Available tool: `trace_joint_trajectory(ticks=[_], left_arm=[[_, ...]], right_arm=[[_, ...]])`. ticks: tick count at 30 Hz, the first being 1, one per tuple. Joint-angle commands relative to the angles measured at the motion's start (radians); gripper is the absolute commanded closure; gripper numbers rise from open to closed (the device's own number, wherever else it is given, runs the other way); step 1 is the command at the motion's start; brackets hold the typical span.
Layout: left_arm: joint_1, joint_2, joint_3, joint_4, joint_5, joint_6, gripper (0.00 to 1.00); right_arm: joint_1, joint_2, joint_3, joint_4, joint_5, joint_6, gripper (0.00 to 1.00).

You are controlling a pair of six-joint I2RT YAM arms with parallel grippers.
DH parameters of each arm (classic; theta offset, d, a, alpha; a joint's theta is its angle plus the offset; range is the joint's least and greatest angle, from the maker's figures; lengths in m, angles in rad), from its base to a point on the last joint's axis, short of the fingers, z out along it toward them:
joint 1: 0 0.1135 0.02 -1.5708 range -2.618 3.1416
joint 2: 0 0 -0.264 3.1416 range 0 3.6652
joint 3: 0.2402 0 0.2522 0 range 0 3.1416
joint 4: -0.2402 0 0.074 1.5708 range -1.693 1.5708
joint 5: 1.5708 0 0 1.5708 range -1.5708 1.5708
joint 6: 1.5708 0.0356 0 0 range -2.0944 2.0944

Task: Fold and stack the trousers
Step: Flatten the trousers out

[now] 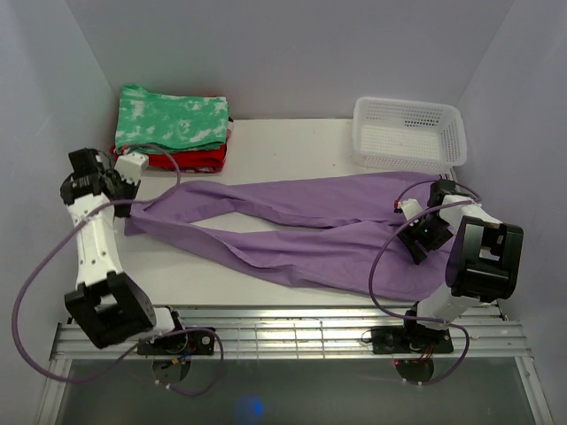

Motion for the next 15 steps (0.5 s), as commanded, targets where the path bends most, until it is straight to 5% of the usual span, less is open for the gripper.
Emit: trace_joint_trajectory(ticks=[1, 7, 12, 15], left_arm=[[0.079, -0.163, -0.230, -0.105, -0.030, 0.146, 1.00], [0.256, -0.299, -0.551, -0.047, -0.127, 0.280, 0.96], [0.393, -0.256, -0.522, -0.023, -0.058, 0.360, 0.43], [0.433, -0.181, -0.331, -0.104, 0.104, 0.374, 0.29]], right_arm=[[-0.017, 0.011, -0.031, 0.072, 0.042, -0.044, 0.21], [-0.020, -0.010, -0.043, 0.064, 0.065, -0.087, 0.20], [-0.025, -0.026, -0.051, 0.053, 0.079, -0.119, 0.20], [-0.029, -0.044, -0.052, 0.044, 0.072, -0.138, 0.19]])
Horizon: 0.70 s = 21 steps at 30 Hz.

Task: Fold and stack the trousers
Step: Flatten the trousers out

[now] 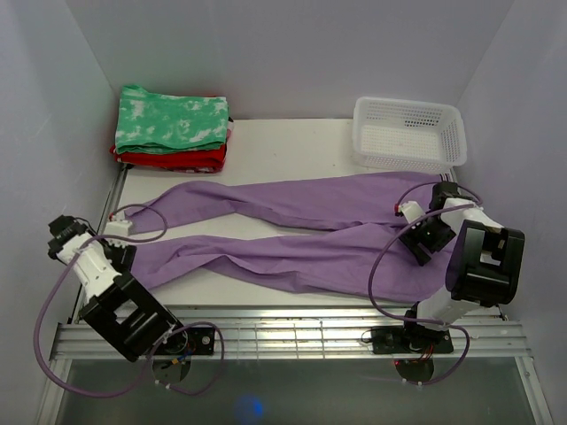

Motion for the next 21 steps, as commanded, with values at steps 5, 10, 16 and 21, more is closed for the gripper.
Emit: trace_joint_trajectory(ticks=[5, 10, 16, 21], left_arm=[[0.018, 0.235, 0.482, -0.112, 0.375, 0.052, 0.28], [-0.061, 0.456, 0.647, -0.064, 0.388, -0.012, 0.34], [-0.152, 0.642, 0.774, 0.057, 0.337, -0.146, 0.37], [-0.221, 0.740, 0.788, 0.123, 0.319, -0.128, 0.35]], right_arm=[[-0.021, -0.052, -0.009, 0.013, 0.011, -0.069, 0.22], [-0.022, -0.085, 0.016, 0.007, -0.035, -0.074, 0.43], [-0.022, -0.056, 0.042, 0.011, -0.025, -0.085, 0.60], [-0.033, -0.030, 0.031, 0.039, 0.009, -0.079, 0.61]])
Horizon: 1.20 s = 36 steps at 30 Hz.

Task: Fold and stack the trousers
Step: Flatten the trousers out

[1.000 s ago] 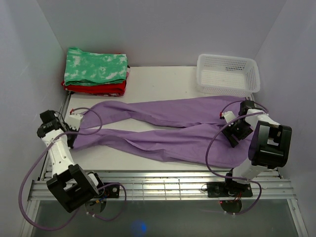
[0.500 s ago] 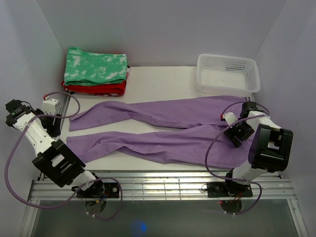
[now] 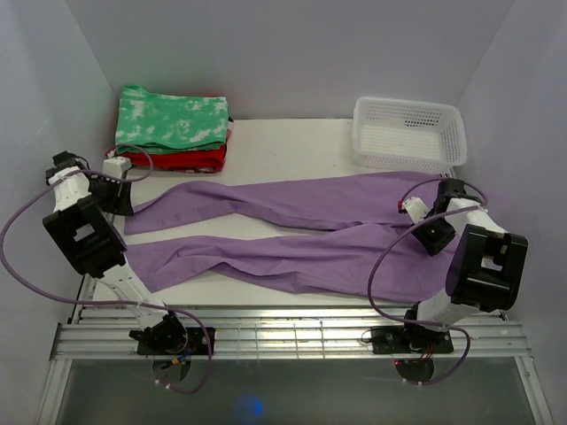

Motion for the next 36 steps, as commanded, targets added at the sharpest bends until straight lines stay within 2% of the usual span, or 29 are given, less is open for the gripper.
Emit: trace_joint_trajectory(ticks=[1, 7, 12, 15, 19, 27, 32, 36], left_arm=[[-0.051, -0.004, 0.034, 0.065, 0.006, 0.001, 0.33], [-0.120, 0.042, -0.022, 0.172, -0.051, 0.030, 0.31], [-0.148, 0.100, -0.003, 0.224, -0.124, 0.030, 0.44], [-0.151, 0.156, 0.050, 0.140, -0.118, 0.050, 0.48], [-0.151, 0.128, 0.025, 0.098, -0.039, 0.113, 0.37], [-0.152, 0.062, 0.008, 0.091, 0.017, 0.138, 0.35], [-0.148, 0.032, 0.028, 0.057, 0.023, 0.128, 0.34], [-0.151, 0.009, -0.030, 0.039, 0.008, 0.141, 0.39]], right_arm=[[-0.012, 0.022, 0.009, 0.031, 0.023, -0.016, 0.61], [-0.053, 0.091, -0.041, 0.117, 0.099, -0.050, 0.61], [-0.141, 0.160, 0.014, 0.125, 0.104, -0.061, 0.62], [-0.165, 0.174, 0.032, 0.125, 0.105, -0.067, 0.62], [-0.168, 0.162, 0.028, 0.119, 0.089, -0.070, 0.62], [-0.170, 0.145, 0.035, 0.090, 0.063, -0.067, 0.62], [-0.170, 0.084, 0.087, 0.013, -0.028, -0.069, 0.59], [-0.168, 0.046, 0.120, -0.035, -0.086, -0.055, 0.59]])
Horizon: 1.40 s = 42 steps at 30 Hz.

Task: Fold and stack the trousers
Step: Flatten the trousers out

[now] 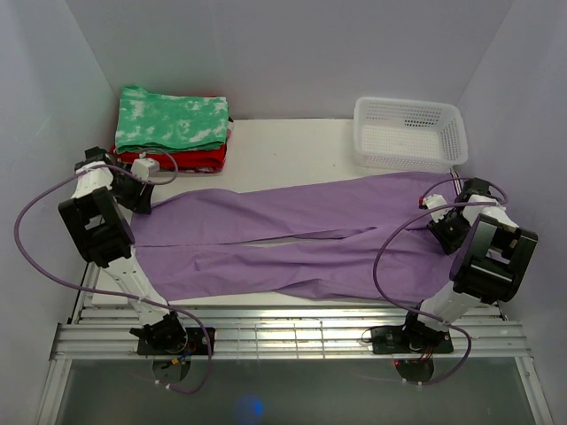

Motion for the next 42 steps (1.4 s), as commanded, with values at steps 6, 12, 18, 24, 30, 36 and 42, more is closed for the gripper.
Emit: trace_joint_trajectory(ticks=[6, 12, 18, 24, 30, 36, 42], left_arm=[[0.000, -0.032, -0.037, -0.055, -0.002, -0.005, 0.52], [-0.008, 0.147, 0.125, -0.009, -0.030, -0.183, 0.49], [-0.019, 0.281, 0.437, 0.069, -0.067, -0.355, 0.39], [-0.019, 0.252, 0.635, 0.067, -0.044, -0.433, 0.27], [0.006, 0.019, 0.403, -0.134, 0.053, -0.287, 0.23], [0.056, -0.338, -0.158, -0.267, 0.082, -0.038, 0.21], [0.179, -0.484, -0.436, -0.172, -0.036, -0.016, 0.23]], right_arm=[[0.001, -0.031, 0.042, -0.066, -0.092, 0.016, 0.61], [0.001, 0.016, -0.008, -0.044, -0.059, 0.030, 0.66], [0.014, 0.009, -0.053, -0.046, -0.057, 0.044, 0.66], [0.053, -0.013, -0.071, -0.052, -0.068, 0.060, 0.67], [0.077, -0.068, -0.071, -0.080, -0.092, 0.062, 0.65], [0.073, -0.155, -0.022, -0.130, -0.103, 0.021, 0.63], [0.059, -0.218, -0.005, -0.153, -0.056, -0.064, 0.60]])
